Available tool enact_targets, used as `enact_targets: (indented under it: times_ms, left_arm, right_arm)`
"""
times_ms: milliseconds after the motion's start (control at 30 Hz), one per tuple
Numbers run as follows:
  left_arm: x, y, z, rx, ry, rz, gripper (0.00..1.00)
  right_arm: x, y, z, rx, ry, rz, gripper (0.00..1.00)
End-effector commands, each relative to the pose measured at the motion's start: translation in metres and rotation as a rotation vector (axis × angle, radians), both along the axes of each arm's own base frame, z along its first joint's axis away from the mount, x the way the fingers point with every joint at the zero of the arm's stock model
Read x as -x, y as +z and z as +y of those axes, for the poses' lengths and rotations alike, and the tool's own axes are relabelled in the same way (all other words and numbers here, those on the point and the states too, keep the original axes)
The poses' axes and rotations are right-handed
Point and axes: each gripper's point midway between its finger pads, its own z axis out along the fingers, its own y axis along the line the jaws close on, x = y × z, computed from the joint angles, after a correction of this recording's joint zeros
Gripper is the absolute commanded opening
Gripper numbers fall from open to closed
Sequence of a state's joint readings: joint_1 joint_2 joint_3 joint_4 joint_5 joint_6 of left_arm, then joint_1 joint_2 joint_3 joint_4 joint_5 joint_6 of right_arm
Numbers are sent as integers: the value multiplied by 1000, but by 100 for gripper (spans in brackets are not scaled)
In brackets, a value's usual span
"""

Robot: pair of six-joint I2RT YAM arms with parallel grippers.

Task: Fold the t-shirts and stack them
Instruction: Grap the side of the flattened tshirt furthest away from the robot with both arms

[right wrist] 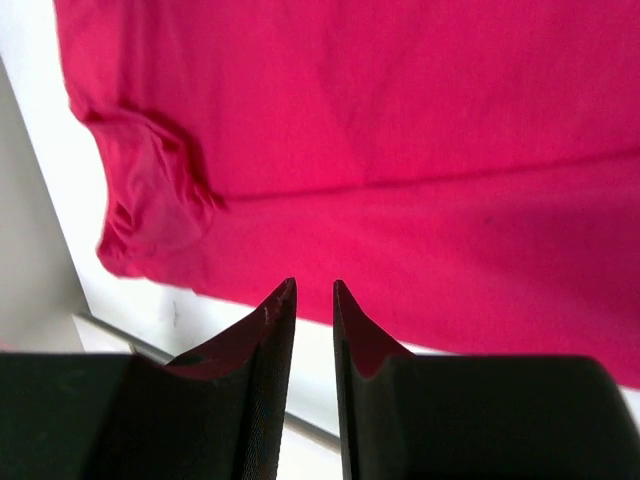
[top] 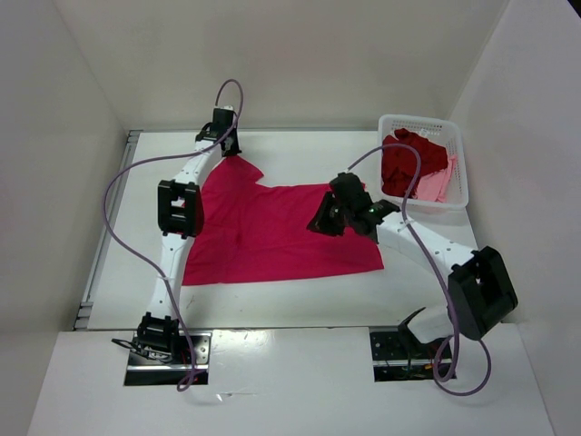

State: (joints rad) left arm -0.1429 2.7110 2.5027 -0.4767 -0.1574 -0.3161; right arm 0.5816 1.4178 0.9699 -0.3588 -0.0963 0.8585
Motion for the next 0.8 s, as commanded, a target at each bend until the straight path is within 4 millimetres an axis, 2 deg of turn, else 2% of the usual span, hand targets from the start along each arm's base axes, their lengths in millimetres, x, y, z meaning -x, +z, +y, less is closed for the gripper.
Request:
enact_targets:
  times_ms: [0,67,100,133,167,200,233,267,300,333,367,400,467,500,533,567,600,633,667,700,733,767]
  left_arm:
    - [-4,60,-2,15,0,-90,2]
    - [1,75,-2,25,6,-101,0]
    - [1,86,-5,46,3,-118,0]
    - [1,103,-7,66,2,-156,0]
    - [10,110,-6,66,2,-155,0]
    - [10,111,-6,74,9,-155,0]
    - [17,133,-7,87,-1,-199,0]
    - [25,120,-7,92,8,-165,0]
    - [30,120,-8,98,-1,-162,0]
    - [33,133,-7,102,-2,-189,0]
    - [40,123,-9,113,-5,-163,0]
    - [43,132,-11,124,-16,-178,0]
    - [50,132,-16,154,-36,-175,0]
    - [54,130,-18,169,-38,-165,0]
    - [57,130,-22,191,-47,-162,0]
    - [56,132,-22,192,-47,-171,0]
    - [61,129,-24,207,-51,-158,0]
    - [62,134,-27,218,-64,-169,0]
    - [64,130,-27,226,-57,-159,0]
    - [65,136,-30,238,-72,-173,0]
    - [67,131,-30,244,-65,-160,0]
    - [67,138,-32,254,-78,-176,0]
  right_arm:
    - [-31,30,6,-36,-4,-101,28]
    - [-51,24,-3,4,-43,-108,32]
    - [-57,26,-4,14,-58,-119,33]
    - [-73,25,-15,63,-112,-149,34]
    - [-82,23,-22,89,-134,-159,36]
    - [-89,21,-27,101,-155,-159,36]
    - [-104,16,-39,135,-195,-162,36]
    - [-119,18,-50,144,-237,-177,36]
    - [-128,18,-57,159,-258,-192,36]
    - [-141,15,-65,192,-288,-199,36]
    - [-151,13,-79,210,-330,-199,37]
    - [-167,12,-90,237,-377,-209,37]
    - [-183,10,-117,287,-450,-215,37]
    - [-192,16,-132,328,-506,-230,37]
    - [-200,11,-148,370,-550,-217,37]
    - [-200,3,-148,378,-547,-204,37]
    - [-207,6,-158,408,-578,-217,37]
    - [-210,-3,-160,436,-581,-193,37]
    - [-212,-8,-166,470,-599,-184,37]
    - [-215,-22,-167,492,-599,-165,37]
    - [-215,-28,-167,503,-594,-148,37]
    - [-219,-28,-167,508,-605,-141,37]
